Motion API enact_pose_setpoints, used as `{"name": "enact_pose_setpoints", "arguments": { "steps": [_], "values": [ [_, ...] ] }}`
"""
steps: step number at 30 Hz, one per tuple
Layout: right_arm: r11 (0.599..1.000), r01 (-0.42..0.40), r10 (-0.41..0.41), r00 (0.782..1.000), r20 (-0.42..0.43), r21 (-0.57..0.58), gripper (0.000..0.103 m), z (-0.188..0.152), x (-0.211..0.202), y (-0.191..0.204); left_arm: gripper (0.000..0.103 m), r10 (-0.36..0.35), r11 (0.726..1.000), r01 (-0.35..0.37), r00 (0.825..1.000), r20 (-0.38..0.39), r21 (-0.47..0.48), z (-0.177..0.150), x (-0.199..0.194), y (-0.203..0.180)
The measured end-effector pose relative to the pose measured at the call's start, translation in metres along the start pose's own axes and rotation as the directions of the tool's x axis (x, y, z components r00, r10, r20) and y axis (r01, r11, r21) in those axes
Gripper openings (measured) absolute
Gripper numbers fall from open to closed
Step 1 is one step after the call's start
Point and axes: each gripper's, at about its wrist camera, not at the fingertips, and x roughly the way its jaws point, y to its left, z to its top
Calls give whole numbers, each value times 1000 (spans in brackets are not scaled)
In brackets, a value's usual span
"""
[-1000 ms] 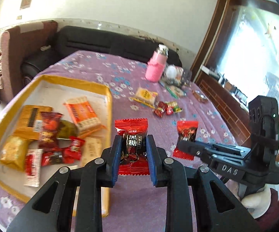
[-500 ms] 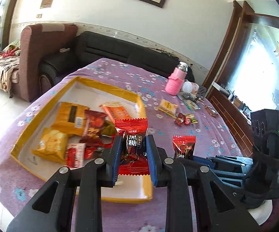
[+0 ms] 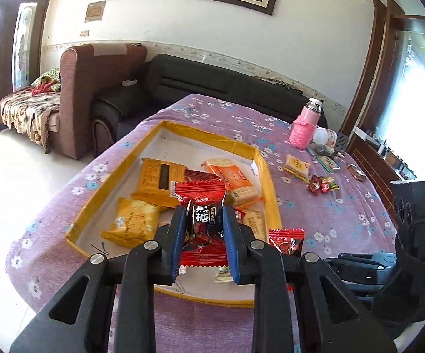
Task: Organize snacks
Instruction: 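Carry both red candies into the tray and open both grippers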
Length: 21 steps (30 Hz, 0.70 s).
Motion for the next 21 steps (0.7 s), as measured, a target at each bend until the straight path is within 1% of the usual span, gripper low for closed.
{"name": "enact_pose_setpoints", "arguments": {
  "steps": [3, 8, 15, 21],
  "values": [
    [1000, -9, 9, 1000, 3, 7, 15, 5, 2, 2, 23, 14, 1000, -14, 1000, -2, 9, 0, 1, 3],
    [1000, -23, 23, 1000, 0, 16, 15, 14, 8, 3, 23, 18, 1000, -18, 1000, -19, 3, -1, 8, 9],
    [1000, -23, 24, 1000, -11, 15, 15, 26, 18, 3, 23, 0, 1000, -1, 999, -48, -23, 1, 19, 17],
    [1000, -10, 10, 1000, -4, 13, 15, 50, 28, -1, 23, -10, 999, 7, 998, -61, -49, 16, 29, 32]
  ]
}}
